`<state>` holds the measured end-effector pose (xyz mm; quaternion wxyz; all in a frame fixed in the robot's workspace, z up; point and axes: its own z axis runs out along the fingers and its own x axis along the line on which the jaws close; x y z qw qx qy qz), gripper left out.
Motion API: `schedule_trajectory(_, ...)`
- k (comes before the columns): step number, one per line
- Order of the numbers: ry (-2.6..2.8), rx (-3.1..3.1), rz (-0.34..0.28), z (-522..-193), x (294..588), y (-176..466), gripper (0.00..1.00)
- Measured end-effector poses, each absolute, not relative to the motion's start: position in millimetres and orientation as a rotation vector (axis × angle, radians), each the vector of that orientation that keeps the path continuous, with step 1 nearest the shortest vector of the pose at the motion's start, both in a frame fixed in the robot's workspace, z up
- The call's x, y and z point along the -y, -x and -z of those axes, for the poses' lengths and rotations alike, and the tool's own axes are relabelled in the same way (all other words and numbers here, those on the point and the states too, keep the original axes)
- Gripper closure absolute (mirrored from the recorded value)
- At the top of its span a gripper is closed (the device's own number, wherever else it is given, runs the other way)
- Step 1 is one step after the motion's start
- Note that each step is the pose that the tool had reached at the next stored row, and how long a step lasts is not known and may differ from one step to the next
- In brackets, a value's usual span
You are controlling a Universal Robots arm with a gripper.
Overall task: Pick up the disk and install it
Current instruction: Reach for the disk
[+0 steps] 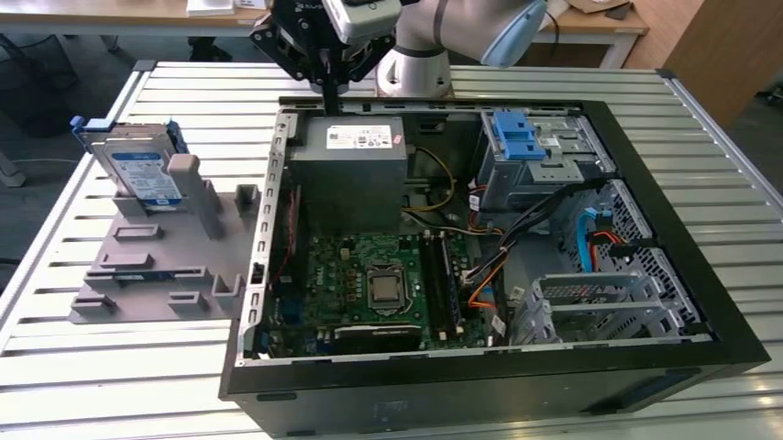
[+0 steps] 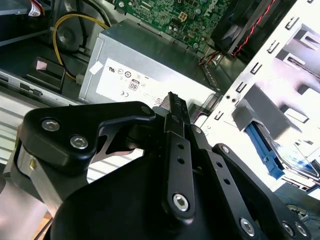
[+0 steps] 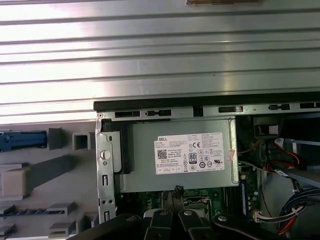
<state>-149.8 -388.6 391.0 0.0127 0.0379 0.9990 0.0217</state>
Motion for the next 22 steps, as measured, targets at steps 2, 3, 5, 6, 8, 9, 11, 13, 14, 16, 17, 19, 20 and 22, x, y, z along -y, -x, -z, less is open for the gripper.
schedule_trajectory(2,-0.118,-3.113,-0.068,-391,389,150,0.89)
schedule_trajectory(3,-0.118,-3.113,-0.068,-391,389,150,0.89)
schedule_trajectory(5,-0.118,-3.113,-0.068,-391,388,151,0.89)
schedule_trajectory(6,-0.118,-3.113,-0.068,-391,388,152,0.89)
schedule_trajectory(8,-0.118,-3.113,-0.068,-391,387,154,0.89)
schedule_trajectory(9,-0.118,-3.113,-0.068,-391,387,155,0.89)
schedule_trajectory(11,-0.118,-3.113,-0.068,-391,386,156,0.89)
schedule_trajectory(13,-0.118,-3.113,-0.068,-391,386,158,0.89)
schedule_trajectory(14,-0.118,-3.113,-0.068,-391,386,159,0.89)
schedule_trajectory(16,-0.118,-3.113,-0.068,-391,386,161,0.89)
schedule_trajectory(17,-0.118,-3.113,-0.068,-391,386,162,0.89)
schedule_trajectory(19,-0.118,-3.113,-0.068,-391,386,164,0.89)
schedule_trajectory(20,-0.118,-3.113,-0.068,-390,386,164,0.89)
schedule_trajectory(22,-0.118,-3.113,-0.067,-390,386,165,0.89)
